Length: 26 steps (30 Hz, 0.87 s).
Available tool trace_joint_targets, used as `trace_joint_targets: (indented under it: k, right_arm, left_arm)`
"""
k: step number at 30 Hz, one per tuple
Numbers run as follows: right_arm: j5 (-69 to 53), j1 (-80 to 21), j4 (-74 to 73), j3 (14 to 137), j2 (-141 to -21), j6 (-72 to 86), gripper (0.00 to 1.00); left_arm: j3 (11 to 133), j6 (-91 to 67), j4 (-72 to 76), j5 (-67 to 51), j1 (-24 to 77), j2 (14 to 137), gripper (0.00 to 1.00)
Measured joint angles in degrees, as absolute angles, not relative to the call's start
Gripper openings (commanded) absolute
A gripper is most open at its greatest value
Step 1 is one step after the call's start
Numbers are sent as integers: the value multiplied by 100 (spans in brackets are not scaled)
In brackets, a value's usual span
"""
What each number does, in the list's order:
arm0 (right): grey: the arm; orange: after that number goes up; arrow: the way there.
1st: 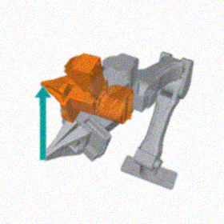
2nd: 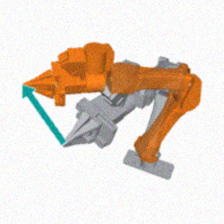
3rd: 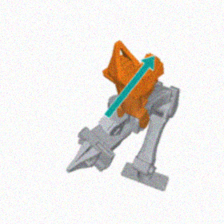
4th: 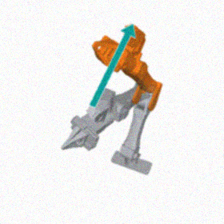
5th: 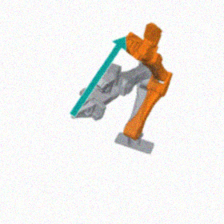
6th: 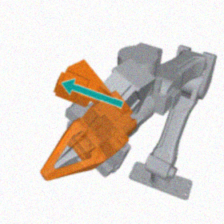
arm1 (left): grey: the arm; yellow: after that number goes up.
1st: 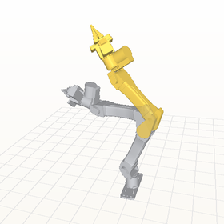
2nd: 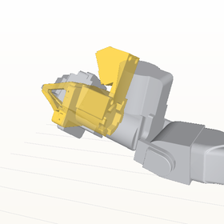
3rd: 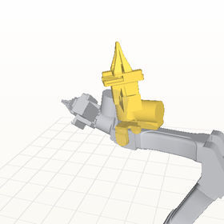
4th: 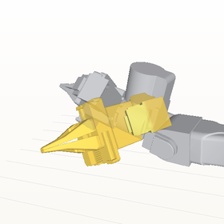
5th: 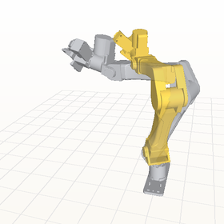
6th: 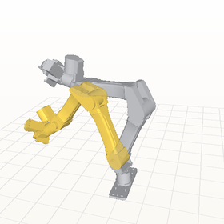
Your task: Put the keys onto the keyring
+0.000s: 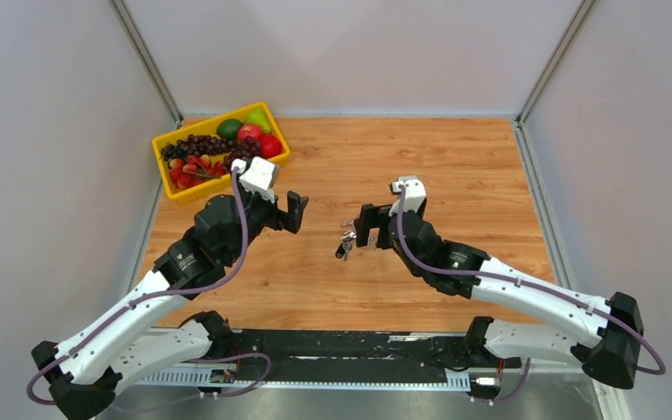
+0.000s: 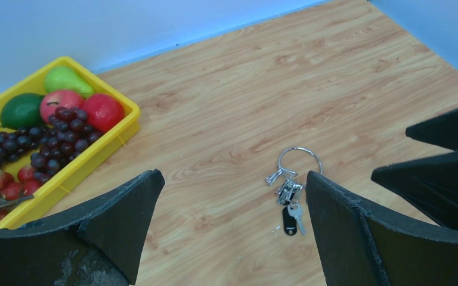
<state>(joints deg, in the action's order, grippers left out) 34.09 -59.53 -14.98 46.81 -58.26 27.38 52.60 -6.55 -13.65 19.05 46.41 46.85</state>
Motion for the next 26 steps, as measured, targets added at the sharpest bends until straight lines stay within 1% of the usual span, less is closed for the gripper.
trace_joint_targets:
  k: [7, 15, 26]
  right_arm:
    - [3778, -5953, -1933, 5426, -6523, 2746, 100]
    - [4525, -5953, -2080, 5970, -6547, 2576, 100]
    - [5317, -5953, -2117, 6799, -6573, 1798, 100]
  left_arm:
    - [5256, -493, -1850, 1922, 4641, 4180, 100]
    - [5301, -296, -1927, 1953, 4641, 3548, 100]
    - [5483, 3, -1850, 1962, 4641, 3514, 100]
